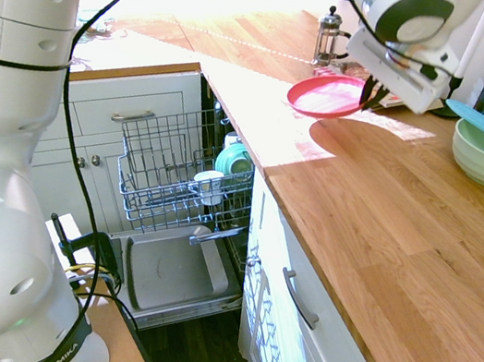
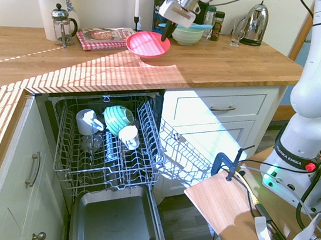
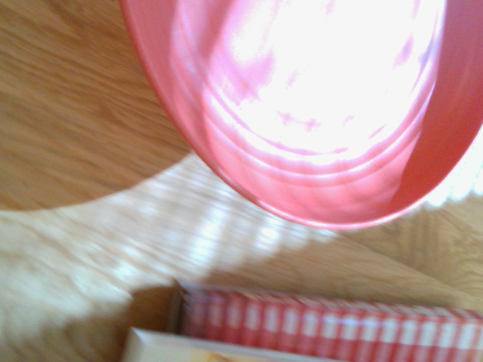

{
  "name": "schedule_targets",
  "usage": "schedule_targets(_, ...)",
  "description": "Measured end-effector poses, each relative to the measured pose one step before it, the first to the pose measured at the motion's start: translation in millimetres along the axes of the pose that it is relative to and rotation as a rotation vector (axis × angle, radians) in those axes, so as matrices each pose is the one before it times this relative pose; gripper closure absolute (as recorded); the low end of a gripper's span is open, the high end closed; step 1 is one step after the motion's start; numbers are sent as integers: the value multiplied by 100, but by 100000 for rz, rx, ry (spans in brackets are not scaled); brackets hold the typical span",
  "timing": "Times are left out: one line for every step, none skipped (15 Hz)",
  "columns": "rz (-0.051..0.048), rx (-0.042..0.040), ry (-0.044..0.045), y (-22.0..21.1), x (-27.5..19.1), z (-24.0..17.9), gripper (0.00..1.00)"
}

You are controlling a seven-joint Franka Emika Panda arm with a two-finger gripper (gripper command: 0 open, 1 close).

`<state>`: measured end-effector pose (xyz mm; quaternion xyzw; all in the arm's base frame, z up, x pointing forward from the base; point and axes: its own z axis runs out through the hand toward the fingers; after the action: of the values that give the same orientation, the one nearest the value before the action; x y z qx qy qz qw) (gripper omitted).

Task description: Put the plate in the dishwasher

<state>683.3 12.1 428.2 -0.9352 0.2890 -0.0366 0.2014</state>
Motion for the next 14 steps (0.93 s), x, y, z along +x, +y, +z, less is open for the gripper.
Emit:
schedule_targets(-4875, -4027, 2950, -3422, -1305, -1235, 100)
schedule_targets(-4731, -4223, 4026, -4062, -2054, -1416, 100)
schedule_targets(-4065, -3473, 4848, -4284, -2899, -1676, 100)
schedule_targets(-4402, -2536, 5465, -4605, -3749, -1847, 100)
schedule_targets(-4470, -2111, 5257, -4390, -4217, -1690, 100)
schedule_targets(-4672, -2264, 5353, -4360, -4798, -1385, 100)
schedule_targets(-4290, -2627, 4530, -3630, -4862, -367, 100)
schedule_targets(-4702, -3160, 3958, -3033, -5424, 1220, 100)
schedule_targets(-5326, -3633, 4062, -2445, -5857, 2422, 100)
schedule_targets(-4952, -3822, 3967, -1646, -5086, 3193, 100)
schedule_targets(-4859, -4077, 3998, -982, -4424, 4092, 100)
schedule_targets(-5006, -5197, 4210, -572, -3810, 4157, 100)
schedule_targets(-3881, -4400, 4350, -686, -2275, 2651, 100)
schedule_targets(-3621, -4301, 4340, -630, -1628, 1786, 100)
